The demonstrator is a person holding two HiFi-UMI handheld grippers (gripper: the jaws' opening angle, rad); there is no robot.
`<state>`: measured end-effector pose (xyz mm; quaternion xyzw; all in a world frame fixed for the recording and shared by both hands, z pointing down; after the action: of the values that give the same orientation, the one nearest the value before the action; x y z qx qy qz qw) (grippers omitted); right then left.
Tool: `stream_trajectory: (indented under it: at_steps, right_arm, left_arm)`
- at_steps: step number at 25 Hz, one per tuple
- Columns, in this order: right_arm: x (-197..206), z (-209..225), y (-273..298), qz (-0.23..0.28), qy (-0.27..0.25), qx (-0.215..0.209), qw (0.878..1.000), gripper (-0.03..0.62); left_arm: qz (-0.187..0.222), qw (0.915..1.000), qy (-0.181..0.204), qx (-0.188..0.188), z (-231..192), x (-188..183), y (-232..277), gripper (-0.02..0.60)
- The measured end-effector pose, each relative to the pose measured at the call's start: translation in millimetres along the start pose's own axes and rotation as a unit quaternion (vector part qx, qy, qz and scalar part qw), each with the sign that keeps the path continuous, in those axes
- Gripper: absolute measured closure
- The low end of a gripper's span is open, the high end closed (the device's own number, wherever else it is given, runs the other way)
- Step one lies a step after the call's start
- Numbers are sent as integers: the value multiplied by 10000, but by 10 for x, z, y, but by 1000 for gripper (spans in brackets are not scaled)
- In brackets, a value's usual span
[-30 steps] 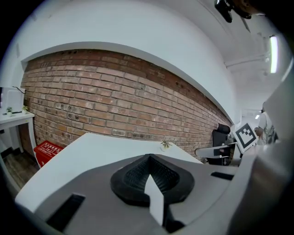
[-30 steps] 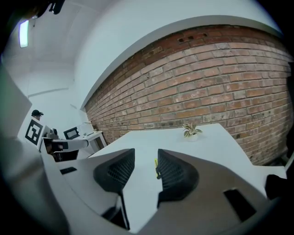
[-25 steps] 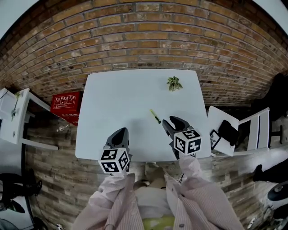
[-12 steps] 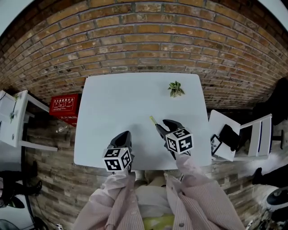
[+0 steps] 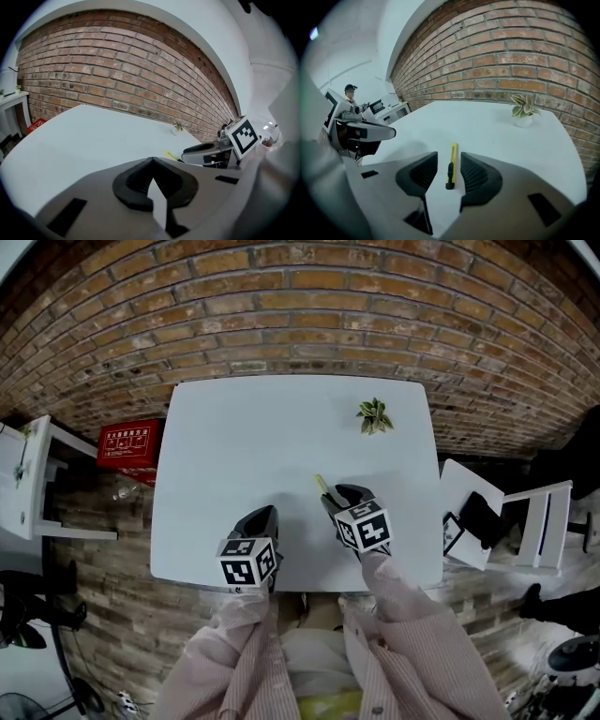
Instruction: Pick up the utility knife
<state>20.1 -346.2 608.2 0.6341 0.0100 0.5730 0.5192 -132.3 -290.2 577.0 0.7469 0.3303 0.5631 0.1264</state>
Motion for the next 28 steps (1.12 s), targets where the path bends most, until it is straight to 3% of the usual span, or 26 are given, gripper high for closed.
stream_trajectory:
  at_steps: [11,15,28]
  right_arm:
    - [143,-33,181,-519,-228,205,9982,441]
    - [181,-24,193,-691,-430,403,9959,504]
    - [188,-72,193,-868,-723,590,9918,528]
  left_arm:
    - [-332,9992,59,201,35,113,156,591]
    - [-400,9988,90,281,75,147,188,591]
    - [-365,9988,63,306,41,160,147,591]
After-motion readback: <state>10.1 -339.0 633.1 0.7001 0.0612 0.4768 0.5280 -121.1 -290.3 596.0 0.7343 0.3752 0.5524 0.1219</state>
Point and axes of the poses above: the fingertips, and each gripper's own axes: y forward along the fingers, z to its right, x out of its underside, the point moved 3 cm from there along -y, backward along the fingers
